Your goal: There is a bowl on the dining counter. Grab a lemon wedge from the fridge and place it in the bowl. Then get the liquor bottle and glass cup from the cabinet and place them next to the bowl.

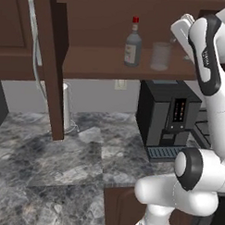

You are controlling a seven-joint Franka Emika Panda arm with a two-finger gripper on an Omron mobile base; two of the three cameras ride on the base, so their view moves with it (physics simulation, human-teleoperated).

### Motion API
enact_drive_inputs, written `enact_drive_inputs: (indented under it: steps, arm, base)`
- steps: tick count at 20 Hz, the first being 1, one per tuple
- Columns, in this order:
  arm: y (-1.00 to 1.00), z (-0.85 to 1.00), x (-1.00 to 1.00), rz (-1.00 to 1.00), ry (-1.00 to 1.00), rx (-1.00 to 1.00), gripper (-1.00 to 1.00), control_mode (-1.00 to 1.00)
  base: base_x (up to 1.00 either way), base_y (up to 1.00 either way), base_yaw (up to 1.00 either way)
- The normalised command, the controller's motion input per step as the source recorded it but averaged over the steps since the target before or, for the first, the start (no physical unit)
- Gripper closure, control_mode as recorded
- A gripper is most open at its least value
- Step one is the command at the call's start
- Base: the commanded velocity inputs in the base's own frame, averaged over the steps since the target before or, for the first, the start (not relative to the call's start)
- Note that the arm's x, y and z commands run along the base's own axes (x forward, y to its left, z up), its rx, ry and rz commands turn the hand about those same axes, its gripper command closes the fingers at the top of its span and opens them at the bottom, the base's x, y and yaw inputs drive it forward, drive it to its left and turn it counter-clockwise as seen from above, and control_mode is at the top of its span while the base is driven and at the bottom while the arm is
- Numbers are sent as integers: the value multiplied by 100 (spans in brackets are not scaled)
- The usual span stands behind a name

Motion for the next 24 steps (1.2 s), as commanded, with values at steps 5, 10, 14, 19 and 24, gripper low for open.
enact_drive_inputs:
  steps: [5, 10, 14, 19, 24]
  arm:
    - [0, -6, 30, 0, 3, 0, -100, -100]
    - [0, -15, 34, 0, 7, 0, -100, -100]
    - [0, -6, 31, 0, 3, 0, -100, -100]
    - [0, 0, 32, 0, 0, 0, -100, -100]
    - [0, -1, 30, 0, 1, 0, -100, -100]
  base:
    - [0, 0, 0]
    - [0, 0, 0]
    - [0, 0, 0]
    - [0, 0, 0]
    - [0, 0, 0]
